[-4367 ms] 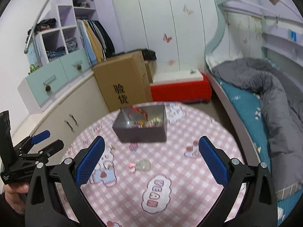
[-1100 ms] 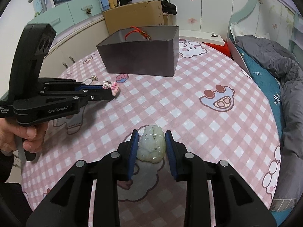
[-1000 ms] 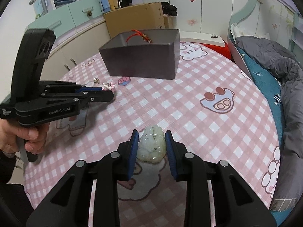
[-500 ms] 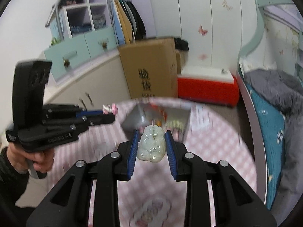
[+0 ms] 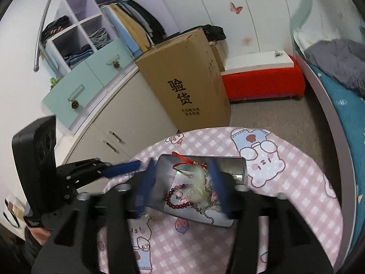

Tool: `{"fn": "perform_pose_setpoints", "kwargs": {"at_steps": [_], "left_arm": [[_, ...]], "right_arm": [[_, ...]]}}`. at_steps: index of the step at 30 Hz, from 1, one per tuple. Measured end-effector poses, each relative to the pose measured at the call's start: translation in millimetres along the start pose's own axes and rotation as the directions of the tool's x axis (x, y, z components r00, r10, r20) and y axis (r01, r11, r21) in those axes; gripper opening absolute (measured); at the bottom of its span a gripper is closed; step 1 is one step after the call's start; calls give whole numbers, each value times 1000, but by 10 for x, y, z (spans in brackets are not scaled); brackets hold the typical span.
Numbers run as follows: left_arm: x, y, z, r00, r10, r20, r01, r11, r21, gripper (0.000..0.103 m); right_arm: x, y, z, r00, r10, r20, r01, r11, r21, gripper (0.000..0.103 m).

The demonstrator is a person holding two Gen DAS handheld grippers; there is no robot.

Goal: Organize jewelry
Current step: 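Carry the jade pendant and pink charm into the grey tin and open both grippers, then move both tools toward the remaining pearl earrings on the table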

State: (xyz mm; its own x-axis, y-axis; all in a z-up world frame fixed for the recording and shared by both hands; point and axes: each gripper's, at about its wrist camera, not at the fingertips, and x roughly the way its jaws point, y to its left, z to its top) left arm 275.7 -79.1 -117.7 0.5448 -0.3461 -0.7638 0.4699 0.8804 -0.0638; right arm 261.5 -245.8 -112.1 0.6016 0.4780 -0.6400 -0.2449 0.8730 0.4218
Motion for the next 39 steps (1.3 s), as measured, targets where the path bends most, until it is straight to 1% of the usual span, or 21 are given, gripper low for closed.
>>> {"fn": "perform_pose_setpoints", "kwargs": {"at_steps": [1, 2, 3, 5, 6, 8, 11, 16, 19, 23, 28, 30, 32, 39], "left_arm": [[-71, 19, -34, 999, 28, 45, -28, 1000, -4, 90], [-128, 24, -58, 996, 43, 75, -43, 999, 1, 95], [-166, 21, -72, 994, 52, 91, -53, 999, 11, 95], [-212, 30, -89, 992, 77, 98, -79, 997, 15, 95], [-251, 48, -101, 989, 101, 110, -102, 995, 8, 95], [-360, 95, -132, 981, 127, 144, -126, 992, -16, 95], [-520, 156, -169, 972, 142, 186, -134, 989, -55, 95], [-844, 214, -273, 952, 170, 256, -150, 984, -97, 95], [-1076, 214, -340, 932, 192, 306, -162, 979, -120, 95], [-1332, 202, -418, 906, 236, 351, -194, 969, -150, 95], [-1539, 231, -564, 879, 290, 378, -233, 954, -188, 95], [-1576, 249, -628, 875, 301, 380, -240, 950, -200, 96], [-1596, 288, -712, 876, 309, 370, -241, 945, -220, 96], [-1654, 371, -1043, 873, 326, 362, -229, 931, -285, 96]], "right_arm": [[-20, 5, -20, 1000, -3, 8, 3, 1000, 4, 70], [-48, 2, -29, 1000, -5, 19, 5, 1000, 11, 77], [-81, -6, -38, 1000, -4, 30, 3, 1000, 18, 79], [-171, -24, -51, 998, -21, 63, 19, 999, 38, 91], [-204, -34, -51, 997, -32, 77, 29, 999, 47, 95], [-299, -41, -50, 992, -54, 114, 48, 997, 59, 96], [-424, 8, -64, 983, -101, 150, 94, 994, 54, 96], [-627, 127, -91, 972, -124, 200, 120, 992, 32, 96], [-748, 241, -99, 962, -142, 232, 143, 990, 14, 96], [-891, 389, -131, 947, -175, 268, 185, 983, -10, 96], [-1068, 583, -234, 926, -216, 308, 240, 970, -42, 96], [-1114, 637, -301, 920, -228, 319, 257, 965, -52, 96], [-1139, 702, -399, 913, -245, 326, 281, 957, -68, 96], [-1085, 832, -758, 907, -286, 309, 325, 942, -85, 96]]}}
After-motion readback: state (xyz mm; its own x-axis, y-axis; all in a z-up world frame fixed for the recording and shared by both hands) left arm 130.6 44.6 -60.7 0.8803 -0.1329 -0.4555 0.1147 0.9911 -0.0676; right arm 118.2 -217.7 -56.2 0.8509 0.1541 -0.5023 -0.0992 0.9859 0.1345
